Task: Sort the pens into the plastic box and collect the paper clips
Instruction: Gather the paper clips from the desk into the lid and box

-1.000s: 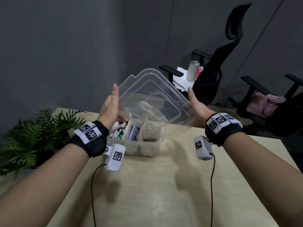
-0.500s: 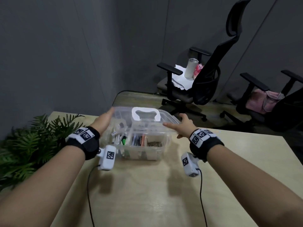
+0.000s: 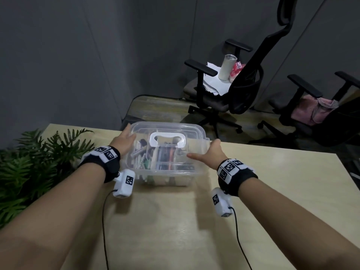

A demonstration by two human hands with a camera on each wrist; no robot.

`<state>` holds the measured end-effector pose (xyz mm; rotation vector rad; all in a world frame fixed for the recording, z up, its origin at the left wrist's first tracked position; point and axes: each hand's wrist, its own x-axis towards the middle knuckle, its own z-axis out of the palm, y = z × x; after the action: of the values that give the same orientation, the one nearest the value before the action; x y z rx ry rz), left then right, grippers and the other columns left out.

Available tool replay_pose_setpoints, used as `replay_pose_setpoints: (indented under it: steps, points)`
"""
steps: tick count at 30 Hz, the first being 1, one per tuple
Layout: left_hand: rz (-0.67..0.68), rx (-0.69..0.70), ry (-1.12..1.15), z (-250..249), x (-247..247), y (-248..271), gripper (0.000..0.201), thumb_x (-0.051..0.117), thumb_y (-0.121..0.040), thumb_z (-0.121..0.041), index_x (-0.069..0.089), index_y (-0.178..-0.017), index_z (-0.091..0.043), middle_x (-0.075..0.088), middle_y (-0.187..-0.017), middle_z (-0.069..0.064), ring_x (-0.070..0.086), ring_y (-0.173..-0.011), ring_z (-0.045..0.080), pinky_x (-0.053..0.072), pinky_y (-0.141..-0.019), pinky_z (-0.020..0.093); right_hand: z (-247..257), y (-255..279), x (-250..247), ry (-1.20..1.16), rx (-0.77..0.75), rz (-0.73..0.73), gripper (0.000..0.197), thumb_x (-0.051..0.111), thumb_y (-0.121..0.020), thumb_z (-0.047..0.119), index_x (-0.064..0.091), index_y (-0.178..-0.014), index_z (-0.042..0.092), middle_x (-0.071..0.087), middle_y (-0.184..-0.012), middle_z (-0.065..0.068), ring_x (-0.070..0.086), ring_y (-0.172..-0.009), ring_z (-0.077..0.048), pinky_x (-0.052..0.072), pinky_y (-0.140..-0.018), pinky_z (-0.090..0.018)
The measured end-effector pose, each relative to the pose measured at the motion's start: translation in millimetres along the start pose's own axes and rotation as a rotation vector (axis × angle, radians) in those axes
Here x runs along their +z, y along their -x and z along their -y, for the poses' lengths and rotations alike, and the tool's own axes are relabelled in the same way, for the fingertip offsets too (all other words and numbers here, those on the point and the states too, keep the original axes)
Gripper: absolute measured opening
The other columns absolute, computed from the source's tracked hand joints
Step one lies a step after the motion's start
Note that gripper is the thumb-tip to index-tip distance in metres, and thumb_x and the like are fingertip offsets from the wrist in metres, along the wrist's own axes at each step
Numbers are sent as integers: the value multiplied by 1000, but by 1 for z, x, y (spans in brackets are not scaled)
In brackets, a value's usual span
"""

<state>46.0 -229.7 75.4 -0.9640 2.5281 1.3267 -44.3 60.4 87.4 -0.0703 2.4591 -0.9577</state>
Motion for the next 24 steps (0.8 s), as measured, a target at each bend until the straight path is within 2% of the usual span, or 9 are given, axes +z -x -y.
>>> replay_pose_setpoints:
  steps: [1, 3, 5, 6, 10, 14, 17, 20, 24]
  points:
    - [-21, -13, -32, -4, 1, -1, 58, 37, -100, -40, 9, -151, -33, 28, -155, 5, 35, -137, 29, 31, -108, 33, -2, -1, 0, -24, -2, 24, 104, 84, -60, 52, 21, -132, 11, 48, -131, -9, 53, -113, -25, 49, -94, -43]
    - [-75, -80, -106, -13, 4, -1, 65, 38, -99, -44, 11, -152, -17, 34, -150, 16, 41, -132, 35, 35, -103, 36, -4, -1, -1, -52, -8, 64, 107, 83, -65, 46, 14, -140, 12, 49, -130, -9, 54, -107, -23, 51, -90, -42]
    - [-78, -108, -183, -22, 8, 2, 62, 38, -99, -45, 34, -141, 0, 46, -139, 23, 48, -123, 38, 38, -96, 36, -9, -2, -5, -41, -11, 74, 114, 83, -65, 46, 8, -146, 16, 50, -130, -8, 55, -109, -24, 51, -91, -43]
    - [-51, -108, -207, -24, 11, 4, 60, 37, -99, -45, 41, -135, 3, 49, -135, 24, 50, -120, 38, 39, -94, 35, -12, -2, -9, -34, -6, 77, 116, 84, -64, 46, 7, -147, 18, 50, -130, -8, 55, -110, -25, 51, -90, -43]
    - [33, -97, -163, -27, 36, 11, 61, 37, -97, -50, 40, -134, -1, 52, -131, 21, 53, -115, 36, 41, -91, 36, -29, -1, -34, -35, 55, 114, 109, 86, -63, 40, 15, -143, 19, 47, -117, 0, 53, -101, -21, 53, -81, -40]
    - [77, -84, -97, -42, 71, 27, 59, 37, -97, -51, 34, -134, -6, 53, -124, 20, 56, -107, 35, 44, -80, 35, -53, 7, -64, 26, 154, 136, 103, 87, -60, 41, 19, -134, 21, 48, -122, -3, 57, -105, -26, 57, -81, -49]
    - [117, -63, -68, -57, 99, 41, 55, 38, -97, -50, 35, -129, -5, 54, -120, 19, 57, -102, 34, 45, -76, 34, -77, 16, -88, 27, 199, 122, 104, 88, -59, 38, 18, -135, 23, 48, -124, -5, 58, -103, -28, 58, -77, -49]
    - [154, -28, -45, -70, 128, 58, 53, 41, -97, -47, 34, -127, -4, 54, -121, 19, 55, -101, 31, 42, -81, 34, -102, 27, -114, -3, 244, 114, 108, 89, -60, 35, 15, -138, 24, 47, -124, -6, 58, -101, -29, 59, -73, -46]
    - [233, 9, 6, -79, 155, 74, 61, 46, -94, -49, 27, -135, -9, 54, -125, 16, 57, -104, 31, 47, -90, 37, -133, 38, -137, -81, 311, 105, 111, 89, -59, 32, 14, -140, 28, 48, -125, -8, 59, -101, -30, 58, -72, -49]
